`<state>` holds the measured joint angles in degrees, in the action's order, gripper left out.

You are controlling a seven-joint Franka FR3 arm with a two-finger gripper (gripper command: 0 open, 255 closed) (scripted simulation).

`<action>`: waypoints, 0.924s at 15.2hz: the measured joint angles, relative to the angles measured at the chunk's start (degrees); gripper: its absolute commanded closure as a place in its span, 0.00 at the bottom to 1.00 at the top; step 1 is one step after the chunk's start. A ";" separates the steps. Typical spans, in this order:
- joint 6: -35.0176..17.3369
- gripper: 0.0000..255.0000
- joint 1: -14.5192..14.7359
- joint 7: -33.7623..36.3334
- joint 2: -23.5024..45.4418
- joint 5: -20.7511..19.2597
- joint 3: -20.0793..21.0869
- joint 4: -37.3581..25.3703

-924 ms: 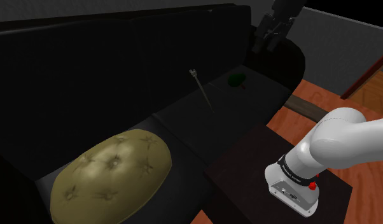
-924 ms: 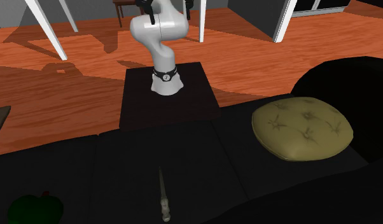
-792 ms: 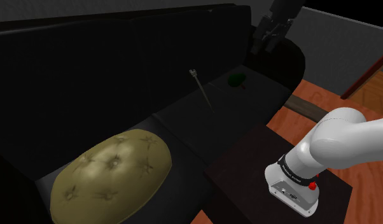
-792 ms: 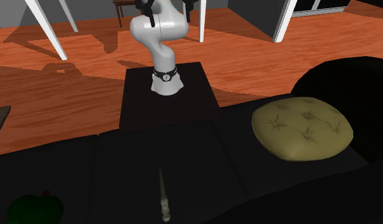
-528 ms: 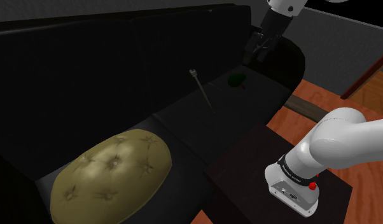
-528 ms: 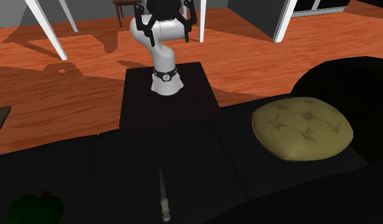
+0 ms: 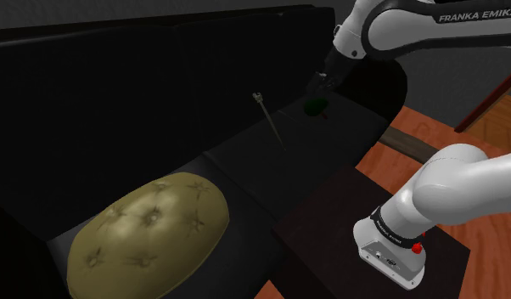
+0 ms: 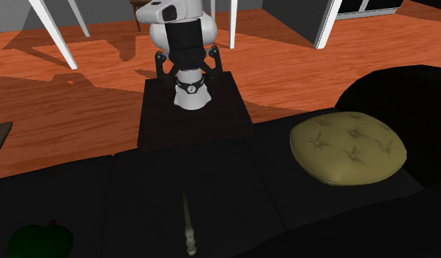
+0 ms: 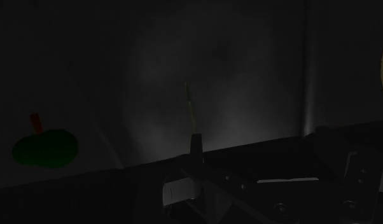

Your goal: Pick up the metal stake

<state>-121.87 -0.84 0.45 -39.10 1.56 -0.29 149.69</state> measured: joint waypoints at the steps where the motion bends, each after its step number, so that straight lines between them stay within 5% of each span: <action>1: -2.79 0.00 -0.07 -0.28 0.98 -0.25 -0.01 1.06; 14: -43.31 0.00 -2.58 -3.24 29.10 -5.10 -0.81 3.54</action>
<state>-165.18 -3.42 -2.79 -10.00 -3.55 -1.10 153.23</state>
